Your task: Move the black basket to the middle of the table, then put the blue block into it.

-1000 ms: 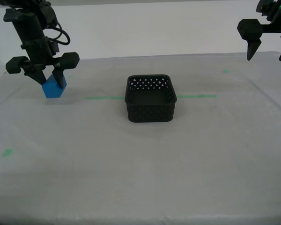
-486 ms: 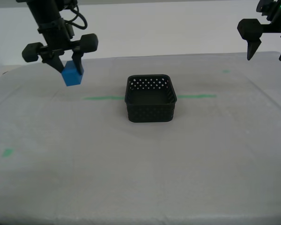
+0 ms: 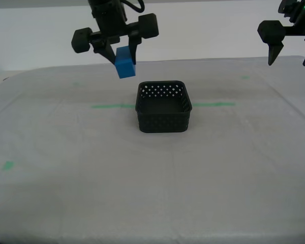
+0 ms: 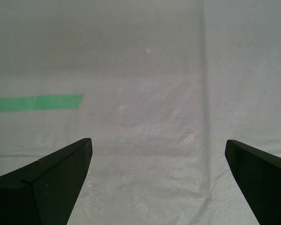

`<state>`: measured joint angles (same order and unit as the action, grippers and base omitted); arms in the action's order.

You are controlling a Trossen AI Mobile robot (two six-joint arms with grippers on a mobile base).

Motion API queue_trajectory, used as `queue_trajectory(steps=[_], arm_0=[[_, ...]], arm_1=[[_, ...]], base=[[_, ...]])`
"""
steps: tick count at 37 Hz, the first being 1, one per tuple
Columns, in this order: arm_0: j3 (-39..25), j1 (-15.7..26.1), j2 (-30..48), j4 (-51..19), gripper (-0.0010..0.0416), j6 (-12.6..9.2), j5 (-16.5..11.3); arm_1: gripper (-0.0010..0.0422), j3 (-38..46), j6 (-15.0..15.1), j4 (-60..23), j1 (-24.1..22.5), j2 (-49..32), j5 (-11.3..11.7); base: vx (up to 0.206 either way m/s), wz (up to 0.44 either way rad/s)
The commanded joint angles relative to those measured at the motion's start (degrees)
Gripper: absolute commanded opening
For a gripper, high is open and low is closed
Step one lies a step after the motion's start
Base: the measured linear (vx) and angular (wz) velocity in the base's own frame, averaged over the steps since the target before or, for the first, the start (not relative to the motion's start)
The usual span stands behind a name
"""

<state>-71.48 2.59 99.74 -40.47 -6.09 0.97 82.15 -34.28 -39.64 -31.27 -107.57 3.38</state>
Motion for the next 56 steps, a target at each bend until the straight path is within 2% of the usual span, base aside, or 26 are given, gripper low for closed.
queue_trajectory(steps=[1, 5, 10, 22, 36, 45, 56], arm_0=[[0.0, 0.0, 0.0, 0.1, 0.0399, 0.1, 0.0], [0.0, 0.0, 0.0, 0.1, 0.0399, 0.1, 0.0], [0.0, 0.0, 0.0, 0.2, 0.0399, 0.1, 0.0], [0.0, 0.0, 0.0, 0.4, 0.0399, 0.1, 0.0], [0.0, 0.0, 0.0, 1.1, 0.0398, 0.1, 0.0], [0.0, 0.0, 0.0, 1.6, 0.0398, 0.1, 0.0], [0.0, 0.0, 0.0, 1.7, 0.0398, 0.1, 0.0]], arm_1=[[0.0, 0.9, -1.9, 0.6, -2.3, 0.0, 0.3], [-0.0001, 1.4, -4.0, 1.2, -4.1, -0.4, 0.3], [0.0, 4.6, -4.1, 0.0, -5.4, -4.2, -0.7], [0.0, 14.8, -2.3, -4.3, -6.7, -12.2, -1.1], [0.0, 26.6, -0.8, -11.5, -7.9, -22.6, -2.8], [0.0, 26.7, -2.4, -11.4, -8.1, -24.1, -2.7], [0.0, 26.4, -2.1, -12.7, -8.1, -24.2, -1.6]], base=[[0.0, 0.0], [0.0, 0.0], [0.0, 0.0], [0.0, 0.0], [0.0, 0.0], [0.0, 0.0], [0.0, 0.0]])
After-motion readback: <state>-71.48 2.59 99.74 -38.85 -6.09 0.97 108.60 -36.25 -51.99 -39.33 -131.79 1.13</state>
